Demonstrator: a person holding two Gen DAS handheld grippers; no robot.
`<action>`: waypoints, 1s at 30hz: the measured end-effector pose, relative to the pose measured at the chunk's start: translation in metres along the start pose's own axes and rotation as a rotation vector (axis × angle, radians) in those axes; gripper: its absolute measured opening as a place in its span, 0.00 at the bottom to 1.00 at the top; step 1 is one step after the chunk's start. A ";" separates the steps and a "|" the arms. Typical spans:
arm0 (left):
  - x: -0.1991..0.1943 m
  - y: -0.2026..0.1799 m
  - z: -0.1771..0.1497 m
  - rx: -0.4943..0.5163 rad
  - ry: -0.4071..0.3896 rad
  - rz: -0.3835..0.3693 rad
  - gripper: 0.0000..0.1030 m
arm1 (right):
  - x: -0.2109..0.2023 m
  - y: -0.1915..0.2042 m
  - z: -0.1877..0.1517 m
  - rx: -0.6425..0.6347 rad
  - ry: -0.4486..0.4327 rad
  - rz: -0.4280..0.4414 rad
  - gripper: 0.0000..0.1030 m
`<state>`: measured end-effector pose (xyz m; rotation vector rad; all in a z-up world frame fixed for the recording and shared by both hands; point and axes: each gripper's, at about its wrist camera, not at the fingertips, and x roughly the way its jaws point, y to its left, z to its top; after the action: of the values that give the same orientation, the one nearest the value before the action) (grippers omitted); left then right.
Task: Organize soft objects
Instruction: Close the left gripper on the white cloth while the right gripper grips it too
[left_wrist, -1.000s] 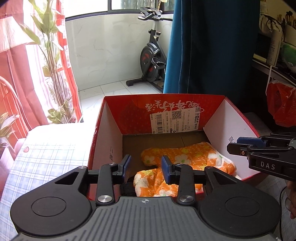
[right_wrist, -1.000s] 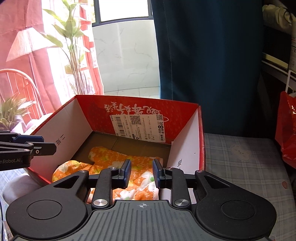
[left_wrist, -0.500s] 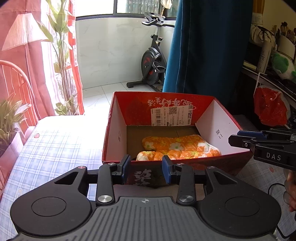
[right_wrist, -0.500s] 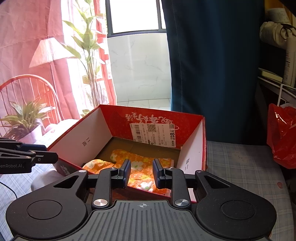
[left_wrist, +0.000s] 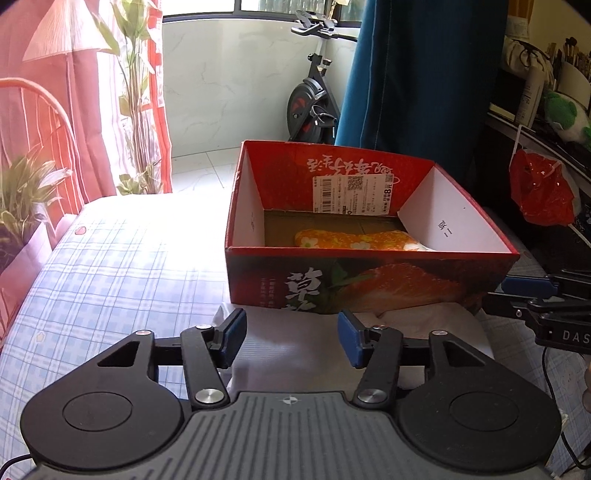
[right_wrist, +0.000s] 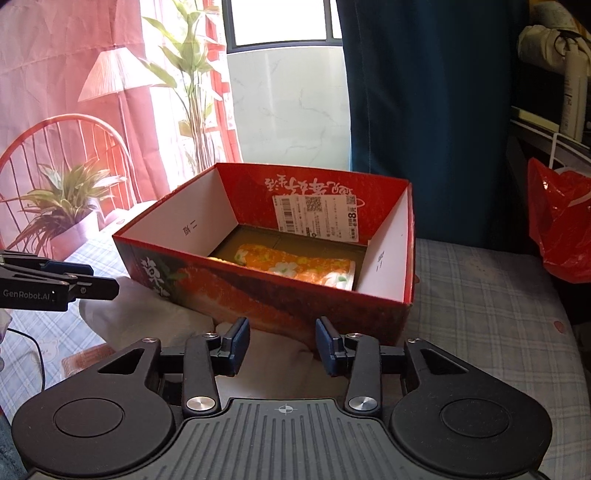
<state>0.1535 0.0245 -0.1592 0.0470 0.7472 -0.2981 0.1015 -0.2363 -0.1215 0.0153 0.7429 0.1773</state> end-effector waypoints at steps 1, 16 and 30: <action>0.003 0.004 -0.002 -0.012 0.004 -0.005 0.61 | 0.003 0.001 -0.003 0.006 0.008 0.002 0.47; 0.059 0.017 -0.023 -0.075 0.077 -0.106 0.84 | 0.055 -0.005 -0.033 0.132 0.130 0.032 0.74; 0.072 0.002 -0.026 -0.047 0.095 -0.159 0.24 | 0.069 0.005 -0.033 0.071 0.192 0.045 0.34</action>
<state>0.1870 0.0117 -0.2271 -0.0430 0.8542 -0.4315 0.1281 -0.2217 -0.1916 0.0833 0.9405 0.1967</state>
